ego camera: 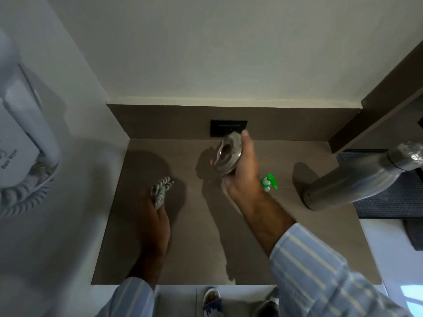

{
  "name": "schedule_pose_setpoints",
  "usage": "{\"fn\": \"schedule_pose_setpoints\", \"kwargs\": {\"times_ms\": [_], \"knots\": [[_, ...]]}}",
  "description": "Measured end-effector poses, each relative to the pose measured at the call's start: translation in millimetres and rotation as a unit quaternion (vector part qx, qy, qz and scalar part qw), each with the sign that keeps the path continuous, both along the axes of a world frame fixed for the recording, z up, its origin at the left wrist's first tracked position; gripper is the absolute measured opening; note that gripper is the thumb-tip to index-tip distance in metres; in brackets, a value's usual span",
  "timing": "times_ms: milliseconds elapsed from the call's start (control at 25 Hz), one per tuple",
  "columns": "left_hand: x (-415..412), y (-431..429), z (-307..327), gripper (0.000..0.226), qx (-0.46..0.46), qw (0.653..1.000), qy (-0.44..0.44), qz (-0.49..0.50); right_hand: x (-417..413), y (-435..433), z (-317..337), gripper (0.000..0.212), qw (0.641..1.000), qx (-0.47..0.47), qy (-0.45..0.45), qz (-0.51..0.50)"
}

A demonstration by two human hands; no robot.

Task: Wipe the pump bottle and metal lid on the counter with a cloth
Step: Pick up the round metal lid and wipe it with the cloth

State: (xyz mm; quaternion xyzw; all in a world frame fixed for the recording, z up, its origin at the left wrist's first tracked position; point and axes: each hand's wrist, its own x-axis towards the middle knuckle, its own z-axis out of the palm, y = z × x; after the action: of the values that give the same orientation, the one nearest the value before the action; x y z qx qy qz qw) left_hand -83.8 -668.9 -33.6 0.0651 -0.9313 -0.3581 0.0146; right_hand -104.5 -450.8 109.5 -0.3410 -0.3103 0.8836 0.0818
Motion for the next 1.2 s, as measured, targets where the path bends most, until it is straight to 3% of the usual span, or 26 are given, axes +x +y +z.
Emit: {"fn": "schedule_pose_setpoints", "kwargs": {"times_ms": [120,200,280,360,520,600,680,800,920,960,1000,1040,1080,1120,1200], "knots": [[-16,8,-27,0.043,-0.229,0.971,-0.006,-0.07,-4,35,39,0.067,0.997,-0.025,0.059,-0.033],[-24,31,-42,0.051,-0.269,0.956,-0.025,-0.116,2,52,57,0.069,0.994,-0.043,0.098,-0.033],[-50,65,-49,0.051,-0.265,0.951,0.004,-0.159,8,62,66,0.062,0.992,-0.049,0.113,-0.023],[-76,108,-50,0.052,-0.237,0.934,0.004,-0.266,14,68,66,0.049,0.99,-0.054,0.129,-0.007],[-69,139,-58,0.05,-0.243,0.831,0.125,-0.485,13,58,58,0.04,0.988,-0.067,0.135,0.032],[-51,107,-57,0.05,-0.231,0.798,0.181,-0.526,7,45,51,0.044,0.991,-0.059,0.105,0.051],[-25,63,-51,0.053,-0.214,0.8,0.156,-0.539,2,23,38,0.044,0.994,-0.025,0.052,0.089],[26,-9,-44,0.059,-0.174,0.818,0.064,-0.545,8,-14,-4,0.027,0.984,0.004,-0.031,0.176],[75,-65,-39,0.045,-0.127,0.821,0.05,-0.554,12,-33,-63,0.017,0.968,0.067,-0.122,0.211],[87,-72,-34,0.044,-0.084,0.846,0.025,-0.526,12,-32,-82,0.014,0.964,0.095,-0.143,0.205],[96,-75,-25,0.051,-0.016,0.895,-0.041,-0.444,10,-29,-99,0.016,0.957,0.137,-0.161,0.199],[100,-73,-12,0.065,0.077,0.936,-0.123,-0.321,8,-25,-114,0.021,0.946,0.185,-0.177,0.2],[99,-74,-8,0.077,0.168,0.949,-0.196,-0.181,6,-22,-126,0.023,0.931,0.229,-0.192,0.209],[90,-72,-6,0.081,0.259,0.934,-0.24,-0.058,5,-19,-135,0.021,0.918,0.264,-0.199,0.219],[67,-59,11,0.065,0.361,0.879,-0.287,0.123,5,-19,-148,0.023,0.901,0.299,-0.206,0.238]]}}
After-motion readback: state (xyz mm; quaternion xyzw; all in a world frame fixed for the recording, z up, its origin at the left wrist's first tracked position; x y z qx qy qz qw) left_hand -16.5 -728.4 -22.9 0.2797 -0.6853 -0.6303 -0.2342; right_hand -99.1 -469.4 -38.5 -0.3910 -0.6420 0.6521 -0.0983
